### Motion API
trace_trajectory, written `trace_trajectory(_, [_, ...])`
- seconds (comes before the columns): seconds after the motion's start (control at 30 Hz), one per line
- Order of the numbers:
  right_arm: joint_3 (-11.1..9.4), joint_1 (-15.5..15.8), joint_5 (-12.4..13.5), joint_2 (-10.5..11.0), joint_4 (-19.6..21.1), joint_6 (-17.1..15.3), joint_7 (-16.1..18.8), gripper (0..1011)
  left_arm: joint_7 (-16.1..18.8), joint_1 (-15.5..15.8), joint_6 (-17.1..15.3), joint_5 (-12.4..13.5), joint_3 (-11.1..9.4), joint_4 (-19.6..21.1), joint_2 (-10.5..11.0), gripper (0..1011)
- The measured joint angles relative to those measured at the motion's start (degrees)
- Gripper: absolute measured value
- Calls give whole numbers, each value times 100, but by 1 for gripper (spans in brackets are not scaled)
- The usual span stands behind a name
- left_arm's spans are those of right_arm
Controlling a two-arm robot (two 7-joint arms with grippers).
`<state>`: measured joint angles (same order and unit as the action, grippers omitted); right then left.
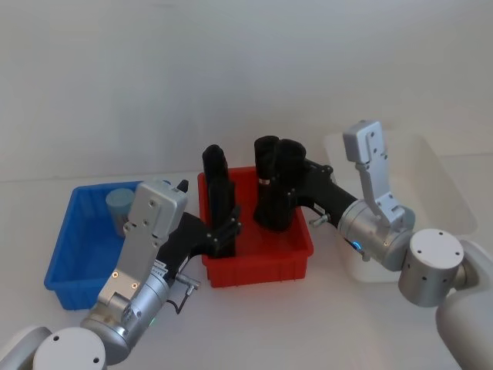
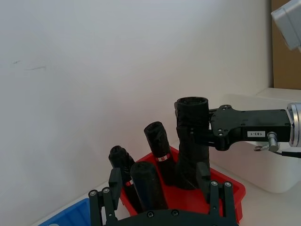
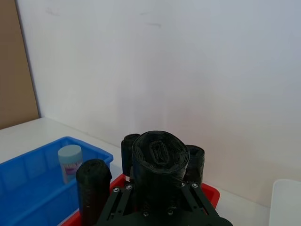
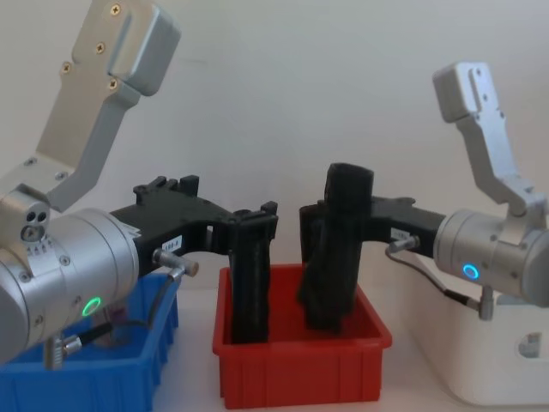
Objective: Pick the cotton swabs from the blue box and place them into the white box.
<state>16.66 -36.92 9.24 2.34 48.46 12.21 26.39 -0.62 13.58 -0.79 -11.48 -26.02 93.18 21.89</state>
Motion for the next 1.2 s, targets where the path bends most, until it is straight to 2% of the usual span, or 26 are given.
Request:
trace_trajectory(0.33, [-141,355,152,202,914,-81,-121,351,0,0,0,0,0,0,0,1004])
trace_trajectory(0.4, [-189,474,197,272,1204,-110,-201,351,0,0,0,0,0,0,0,1004])
trace_trajectory(0.53, [-235,588,235,336,1474,-144,-287,351,0,0,0,0,0,0,0,1004])
trace_trajectory(0.83, [-401,975,308,573,2325,-330,-712,351,0,0,0,0,0,0,0,1004])
trace_trajectory(1.2, [-608,1367,353,835,3040,-586,-1264,351,0,0,0,0,0,0,0,1004])
